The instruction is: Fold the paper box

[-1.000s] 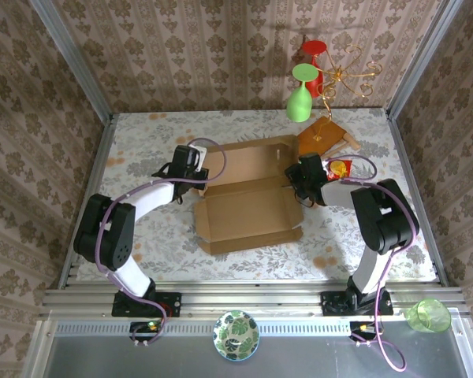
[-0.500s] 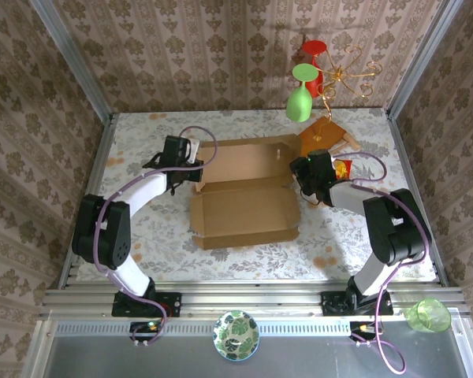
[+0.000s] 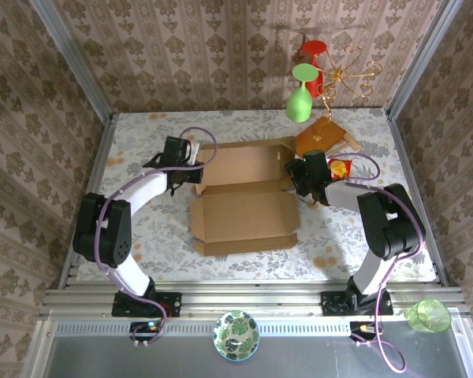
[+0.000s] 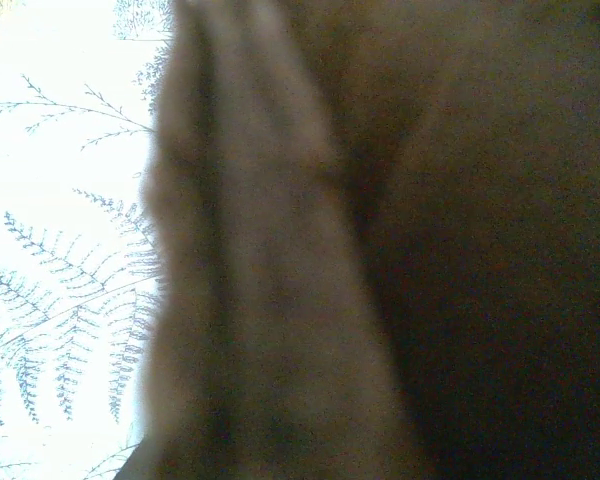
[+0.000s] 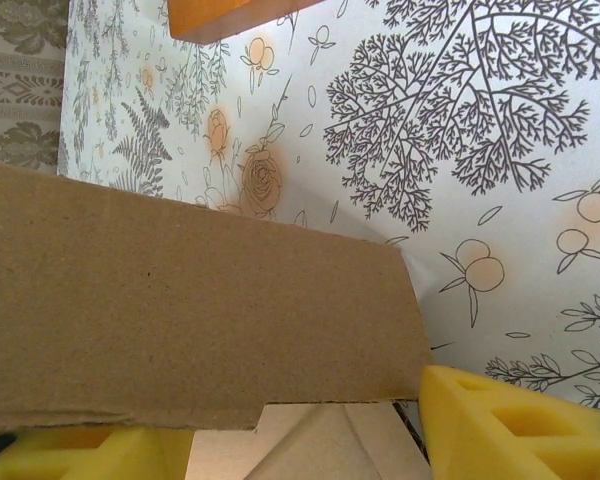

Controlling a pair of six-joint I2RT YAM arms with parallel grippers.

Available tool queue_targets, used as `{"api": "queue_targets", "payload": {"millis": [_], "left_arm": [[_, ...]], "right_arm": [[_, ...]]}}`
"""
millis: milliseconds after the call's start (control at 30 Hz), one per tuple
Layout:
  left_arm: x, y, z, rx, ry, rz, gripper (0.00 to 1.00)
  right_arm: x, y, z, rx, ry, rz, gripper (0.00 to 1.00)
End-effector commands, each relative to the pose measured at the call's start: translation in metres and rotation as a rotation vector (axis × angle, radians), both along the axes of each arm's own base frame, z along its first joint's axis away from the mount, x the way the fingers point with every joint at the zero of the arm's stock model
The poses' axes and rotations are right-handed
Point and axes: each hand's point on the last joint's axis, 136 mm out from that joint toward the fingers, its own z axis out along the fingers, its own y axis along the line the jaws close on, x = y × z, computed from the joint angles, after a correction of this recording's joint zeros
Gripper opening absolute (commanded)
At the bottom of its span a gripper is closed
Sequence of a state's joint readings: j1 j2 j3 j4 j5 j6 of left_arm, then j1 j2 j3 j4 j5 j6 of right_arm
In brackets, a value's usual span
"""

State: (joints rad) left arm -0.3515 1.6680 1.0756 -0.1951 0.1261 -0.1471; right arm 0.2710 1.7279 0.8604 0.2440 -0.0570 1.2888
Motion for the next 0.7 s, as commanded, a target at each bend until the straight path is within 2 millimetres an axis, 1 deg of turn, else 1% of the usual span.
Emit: {"api": "queue_targets", "payload": {"millis": [0, 100, 167, 333, 500, 667], "left_arm": [[0.001, -0.013, 0.003, -0.047, 0.021, -0.018, 0.0], [0.001, -0.014, 0.003, -0.049, 0.022, -0.019, 0.0], [0.002, -0.014, 0.003, -0.05, 0.024, -0.016, 0.0], [0.003, -0.016, 0.003, -0.061, 0.023, -0.012, 0.0], [0.003, -0.016, 0.003, -0.065, 0.023, -0.008, 0.0], [0.003, -0.016, 0.003, -0.068, 0.022, -0.007, 0.0]], "right_arm": [[0.0, 0.009, 0.008, 0.049, -0.026, -0.005, 0.61], [0.002, 0.013, 0.012, 0.09, -0.036, -0.022, 0.6], [0.004, 0.016, 0.019, 0.114, -0.049, -0.036, 0.6], [0.008, 0.032, 0.031, 0.174, -0.068, -0.052, 0.59], [0.01, 0.046, 0.031, 0.179, -0.051, -0.039, 0.57], [0.01, 0.054, 0.024, 0.17, -0.04, -0.02, 0.56]]}}
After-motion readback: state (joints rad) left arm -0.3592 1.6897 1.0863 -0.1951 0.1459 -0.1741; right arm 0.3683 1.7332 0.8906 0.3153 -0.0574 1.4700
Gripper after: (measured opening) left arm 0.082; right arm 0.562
